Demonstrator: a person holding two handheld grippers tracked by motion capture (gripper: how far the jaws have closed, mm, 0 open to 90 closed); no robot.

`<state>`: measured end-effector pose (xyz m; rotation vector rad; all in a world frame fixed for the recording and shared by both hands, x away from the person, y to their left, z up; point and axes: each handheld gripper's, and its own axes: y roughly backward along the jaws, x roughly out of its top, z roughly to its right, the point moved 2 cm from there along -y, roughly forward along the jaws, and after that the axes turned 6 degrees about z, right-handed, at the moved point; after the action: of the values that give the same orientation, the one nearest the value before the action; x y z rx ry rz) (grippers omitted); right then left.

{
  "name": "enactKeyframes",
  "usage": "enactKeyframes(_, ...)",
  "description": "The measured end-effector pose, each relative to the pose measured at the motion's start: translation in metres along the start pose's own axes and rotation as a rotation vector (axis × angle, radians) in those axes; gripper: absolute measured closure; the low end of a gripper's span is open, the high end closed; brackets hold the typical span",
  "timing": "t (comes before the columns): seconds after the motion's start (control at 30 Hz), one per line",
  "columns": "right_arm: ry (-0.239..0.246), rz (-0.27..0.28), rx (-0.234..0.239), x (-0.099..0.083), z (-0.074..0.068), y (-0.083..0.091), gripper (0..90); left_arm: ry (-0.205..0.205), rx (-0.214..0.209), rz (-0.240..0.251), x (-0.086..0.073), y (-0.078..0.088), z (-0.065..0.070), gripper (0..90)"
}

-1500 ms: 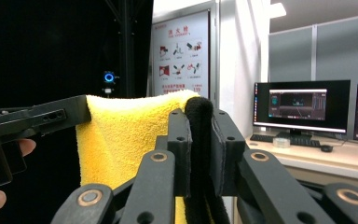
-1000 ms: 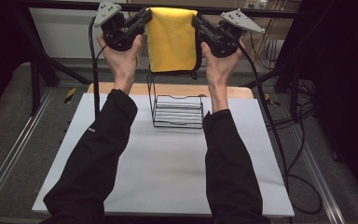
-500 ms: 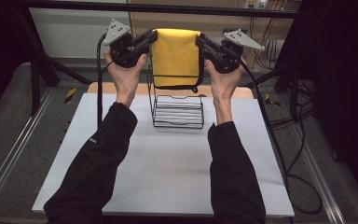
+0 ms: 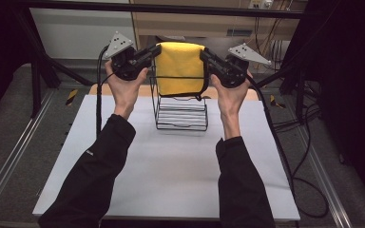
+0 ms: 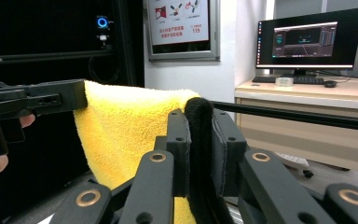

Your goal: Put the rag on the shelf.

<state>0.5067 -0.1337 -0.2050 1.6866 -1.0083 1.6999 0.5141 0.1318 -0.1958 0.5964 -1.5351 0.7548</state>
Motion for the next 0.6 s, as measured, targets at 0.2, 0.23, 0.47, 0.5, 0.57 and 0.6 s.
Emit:
enactKeyframes(0.2,0.016,-0.021,0.010,-0.004,-0.005,0.009,79.5,-0.008,-0.016,-0.033,-0.004,0.006,0.003,82.3)
enactKeyframes(0.23,0.021,-0.024,0.012,-0.005,-0.005,0.010,79.4,-0.005,-0.019,-0.033,-0.005,0.007,0.004,82.3)
enactKeyframes(0.47,0.044,-0.050,0.025,-0.012,-0.007,0.018,79.4,-0.030,-0.046,-0.062,-0.011,0.016,0.011,82.2)
enactKeyframes(0.5,0.052,-0.051,0.028,-0.013,-0.007,0.019,79.4,-0.033,-0.047,-0.068,-0.012,0.018,0.012,82.2)
enactKeyframes(0.57,0.056,-0.061,0.031,-0.015,-0.008,0.022,79.3,-0.032,-0.052,-0.079,-0.014,0.021,0.014,82.1)
enactKeyframes(0.6,0.058,-0.067,0.033,-0.016,-0.009,0.024,79.3,-0.036,-0.054,-0.089,-0.015,0.022,0.015,82.0)
